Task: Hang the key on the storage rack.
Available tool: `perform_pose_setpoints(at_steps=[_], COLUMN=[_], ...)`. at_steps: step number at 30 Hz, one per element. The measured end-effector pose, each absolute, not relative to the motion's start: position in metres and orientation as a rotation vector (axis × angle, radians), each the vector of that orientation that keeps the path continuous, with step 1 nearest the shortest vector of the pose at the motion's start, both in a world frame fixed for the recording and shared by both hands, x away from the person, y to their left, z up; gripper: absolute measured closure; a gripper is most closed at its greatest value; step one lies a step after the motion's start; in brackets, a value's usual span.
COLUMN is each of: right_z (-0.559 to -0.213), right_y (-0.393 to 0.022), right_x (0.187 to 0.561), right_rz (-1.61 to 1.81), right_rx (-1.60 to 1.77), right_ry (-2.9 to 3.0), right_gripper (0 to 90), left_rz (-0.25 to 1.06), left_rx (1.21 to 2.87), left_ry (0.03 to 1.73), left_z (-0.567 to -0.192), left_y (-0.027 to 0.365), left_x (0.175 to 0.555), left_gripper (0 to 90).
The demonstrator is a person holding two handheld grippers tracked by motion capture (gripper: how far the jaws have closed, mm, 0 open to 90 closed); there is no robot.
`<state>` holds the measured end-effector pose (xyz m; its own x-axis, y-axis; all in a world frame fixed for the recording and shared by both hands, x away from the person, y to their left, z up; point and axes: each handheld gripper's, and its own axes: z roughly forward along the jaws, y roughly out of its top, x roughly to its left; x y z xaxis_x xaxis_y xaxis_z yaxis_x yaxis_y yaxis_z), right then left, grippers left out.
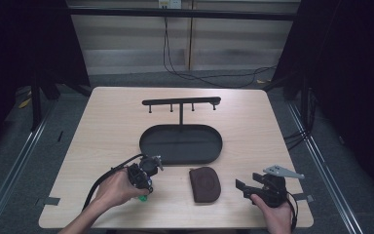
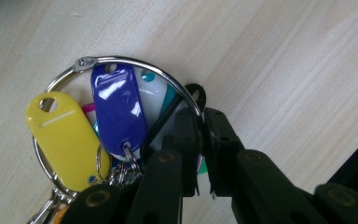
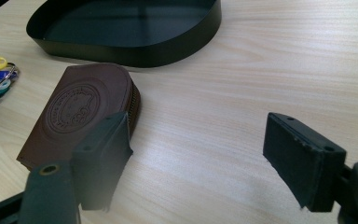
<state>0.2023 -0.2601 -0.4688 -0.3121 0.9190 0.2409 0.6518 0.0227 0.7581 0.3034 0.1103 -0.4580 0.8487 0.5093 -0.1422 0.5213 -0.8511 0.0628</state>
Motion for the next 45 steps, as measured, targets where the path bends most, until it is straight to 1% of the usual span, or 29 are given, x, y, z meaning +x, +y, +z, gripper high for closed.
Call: perform_pose_setpoints(at_steps=[4, 9, 11, 14, 16, 20, 26, 30, 31, 34, 45], right_z=[-0.469, -0.469, -0.469, -0.469, -0.469, -0.468, -0.468, -0.468, -0.468, -0.468, -0.468], right_y=[-0.26, -0.261, -0.261, -0.26, -0.26, -0.26, -0.261, -0.261, -0.261, -0.261, -0.259], right_x=[0.203, 0.203, 0.203, 0.203, 0.203, 0.202, 0.201, 0.201, 0.201, 0.201, 0.201], right_rz=[1.178, 1.187, 1.186, 1.186, 1.185, 1.192, 1.192, 1.188, 1.188, 1.198, 1.194], right_rx=[1.612, 1.619, 1.617, 1.616, 1.616, 1.611, 1.608, 1.618, 1.618, 1.629, 1.619], right_ry=[1.989, 1.983, 1.988, 1.99, 1.991, 1.973, 1.97, 1.963, 1.963, 1.965, 1.976], right_gripper=[22.9, 23.1, 23.1, 23.1, 23.1, 23.6, 23.6, 22.6, 22.6, 22.4, 21.9], left_rz=[-0.227, -0.262, -0.3, -0.317, -0.336, -0.333, -0.345, -0.352, -0.355, -0.326, -0.217], left_rx=[2.94, 2.94, 2.924, 2.906, 2.917, 2.921, 2.912, 2.923, 2.905, 2.901, 2.899], left_ry=[0.829, 0.827, 0.862, 0.876, 0.859, 0.819, 0.81, 0.808, 0.838, 0.866, 0.871], left_z=[-0.459, -0.46, -0.46, -0.461, -0.461, -0.46, -0.454, -0.446, -0.443, -0.436, -0.408], left_y=[0.11, 0.111, 0.112, 0.113, 0.114, 0.114, 0.119, 0.123, 0.125, 0.128, 0.142], left_x=[0.307, 0.311, 0.313, 0.314, 0.315, 0.316, 0.315, 0.317, 0.318, 0.32, 0.325], left_gripper=[86.4, 86.5, 86.5, 86.5, 86.7, 86.8, 86.9, 86.9, 86.9, 87.0, 87.3])
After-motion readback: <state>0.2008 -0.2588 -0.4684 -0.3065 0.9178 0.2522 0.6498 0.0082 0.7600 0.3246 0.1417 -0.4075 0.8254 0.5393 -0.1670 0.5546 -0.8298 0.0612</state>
